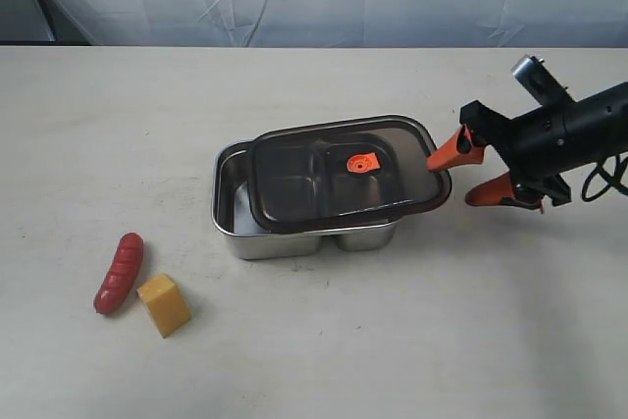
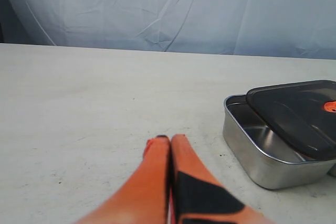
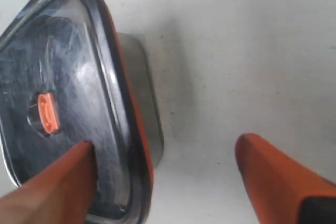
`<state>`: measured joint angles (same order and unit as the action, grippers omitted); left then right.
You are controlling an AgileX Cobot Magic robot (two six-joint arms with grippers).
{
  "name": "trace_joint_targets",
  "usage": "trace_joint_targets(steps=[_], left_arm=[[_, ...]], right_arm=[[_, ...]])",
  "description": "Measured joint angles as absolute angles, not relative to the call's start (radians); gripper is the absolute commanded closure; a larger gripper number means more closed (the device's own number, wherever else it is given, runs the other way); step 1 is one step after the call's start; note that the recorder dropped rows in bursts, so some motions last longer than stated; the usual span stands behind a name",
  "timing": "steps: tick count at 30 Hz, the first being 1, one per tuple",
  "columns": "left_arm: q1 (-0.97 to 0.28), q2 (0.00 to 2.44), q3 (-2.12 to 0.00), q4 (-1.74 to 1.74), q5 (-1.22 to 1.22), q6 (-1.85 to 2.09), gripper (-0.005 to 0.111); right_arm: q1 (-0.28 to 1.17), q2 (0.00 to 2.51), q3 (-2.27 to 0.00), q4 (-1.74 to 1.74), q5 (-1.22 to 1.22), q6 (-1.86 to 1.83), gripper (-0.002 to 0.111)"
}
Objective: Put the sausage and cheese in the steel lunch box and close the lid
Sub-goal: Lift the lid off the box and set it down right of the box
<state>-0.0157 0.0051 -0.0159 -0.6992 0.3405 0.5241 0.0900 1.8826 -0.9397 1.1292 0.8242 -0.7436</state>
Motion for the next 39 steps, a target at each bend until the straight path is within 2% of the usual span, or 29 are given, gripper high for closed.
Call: trace_joint_targets(steps=[3, 5, 9, 20, 31, 39], left_arm=[[-0.016, 0.005, -0.016, -0.699, 0.340, 0.524, 0.107], [-0.016, 0.005, -0.016, -0.699, 0.340, 0.524, 0.107], [-0.016, 0.005, -0.016, -0.699, 0.340, 0.524, 0.107], [-0.016, 0.005, -0.016, -0.699, 0.340, 0.524, 0.107], [-0.016, 0.005, -0.016, -0.699, 0.340, 0.524, 0.107], [-0.016, 0.005, -0.016, -0.699, 0.340, 0.524, 0.107]], right_arm=[[0.129, 1.928, -0.940, 1.278, 0.816, -0.818, 0.037], [0.130, 1.940, -0.940, 1.344, 0.814, -0.852, 0.042], [0.130, 1.944, -0.940, 1.367, 0.836, -0.870, 0.109], [0.130, 1.888, -0.940, 1.418, 1.041, -0.909, 0.108], [0.130, 1.527, -0.940, 1.469, 1.078, -0.926, 0.108], [0.132, 1.242, -1.062, 0.969, 0.922, -0.867, 0.109]])
